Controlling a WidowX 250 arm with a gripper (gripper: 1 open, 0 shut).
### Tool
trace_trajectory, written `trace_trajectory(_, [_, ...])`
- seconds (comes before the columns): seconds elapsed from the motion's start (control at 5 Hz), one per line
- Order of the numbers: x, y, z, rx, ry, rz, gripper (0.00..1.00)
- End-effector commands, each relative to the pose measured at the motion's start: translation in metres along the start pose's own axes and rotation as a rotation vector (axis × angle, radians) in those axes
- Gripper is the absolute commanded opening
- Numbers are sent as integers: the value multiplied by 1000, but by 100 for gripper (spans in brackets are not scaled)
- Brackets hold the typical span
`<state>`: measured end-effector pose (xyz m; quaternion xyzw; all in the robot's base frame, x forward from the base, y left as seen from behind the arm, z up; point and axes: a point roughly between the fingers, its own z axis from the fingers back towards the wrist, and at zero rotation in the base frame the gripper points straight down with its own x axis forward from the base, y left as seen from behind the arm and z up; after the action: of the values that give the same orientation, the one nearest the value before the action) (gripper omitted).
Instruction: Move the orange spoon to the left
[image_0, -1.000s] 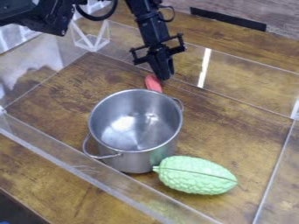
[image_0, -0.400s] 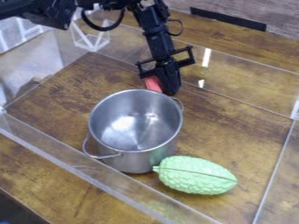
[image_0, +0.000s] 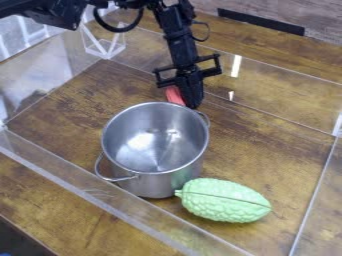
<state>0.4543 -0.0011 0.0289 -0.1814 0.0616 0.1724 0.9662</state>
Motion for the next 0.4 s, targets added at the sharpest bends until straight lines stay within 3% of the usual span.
trace_trajectory(0.0, [-6,-9,58,-22,-137,-14,0])
trace_trajectory(0.2, [-5,-2,64,-28,-160,27,0])
